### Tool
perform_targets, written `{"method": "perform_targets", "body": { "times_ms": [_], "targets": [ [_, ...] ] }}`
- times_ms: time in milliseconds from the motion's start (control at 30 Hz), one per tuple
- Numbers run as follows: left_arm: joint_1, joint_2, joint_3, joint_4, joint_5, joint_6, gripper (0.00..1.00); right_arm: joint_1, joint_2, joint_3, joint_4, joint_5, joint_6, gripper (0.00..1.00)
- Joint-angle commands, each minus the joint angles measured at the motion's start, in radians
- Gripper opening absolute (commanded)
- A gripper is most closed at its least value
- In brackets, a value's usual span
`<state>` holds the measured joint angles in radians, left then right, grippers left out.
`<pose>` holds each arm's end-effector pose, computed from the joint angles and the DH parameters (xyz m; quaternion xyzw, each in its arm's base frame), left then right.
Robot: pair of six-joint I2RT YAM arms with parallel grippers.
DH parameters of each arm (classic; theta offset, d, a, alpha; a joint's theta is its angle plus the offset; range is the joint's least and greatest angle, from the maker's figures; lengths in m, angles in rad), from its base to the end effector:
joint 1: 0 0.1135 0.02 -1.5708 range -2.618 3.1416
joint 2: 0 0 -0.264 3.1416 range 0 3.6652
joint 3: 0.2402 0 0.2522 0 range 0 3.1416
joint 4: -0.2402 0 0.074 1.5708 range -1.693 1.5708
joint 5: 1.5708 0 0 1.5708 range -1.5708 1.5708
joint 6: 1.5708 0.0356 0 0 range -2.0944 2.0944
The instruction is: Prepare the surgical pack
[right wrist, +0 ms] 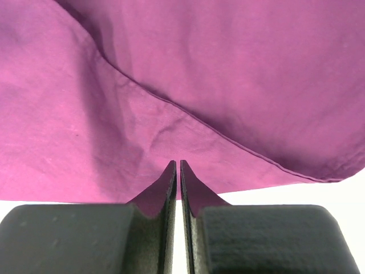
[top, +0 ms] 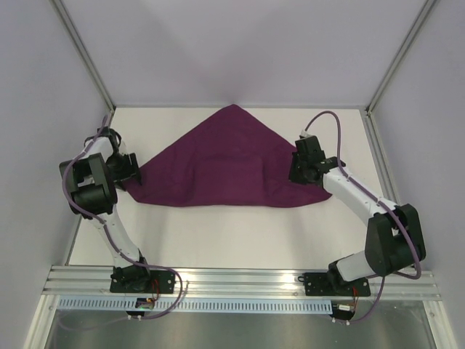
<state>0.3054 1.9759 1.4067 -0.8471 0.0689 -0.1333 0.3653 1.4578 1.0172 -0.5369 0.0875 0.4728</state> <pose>0.3627 0.1118 0.1664 -0.2142 0.9731 -0.0276 0.0798 0.2800 0.1038 0.2349 0.0641 0.9533 0.0806 0.2838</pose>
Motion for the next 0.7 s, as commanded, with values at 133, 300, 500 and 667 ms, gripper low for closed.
{"method": "perform_targets", "body": {
  "times_ms": [133,300,500,667],
  "targets": [
    [0.015,0.064,0.077,0.014,0.072,-0.043,0.69,-0.051,-0.057,-0.037,0.000,-0.003,-0.017,0.07],
    [0.017,0.121,0.100,0.008,0.112,-0.040,0.51,-0.130,-0.099,-0.091,0.026,-0.064,0.004,0.07],
    [0.015,0.129,0.117,0.005,0.183,-0.035,0.00,-0.184,-0.148,-0.124,0.022,-0.071,0.006,0.07],
    [0.015,0.034,0.074,0.037,0.255,-0.009,0.00,-0.239,-0.174,-0.138,0.018,-0.107,-0.002,0.07]
  ]
}}
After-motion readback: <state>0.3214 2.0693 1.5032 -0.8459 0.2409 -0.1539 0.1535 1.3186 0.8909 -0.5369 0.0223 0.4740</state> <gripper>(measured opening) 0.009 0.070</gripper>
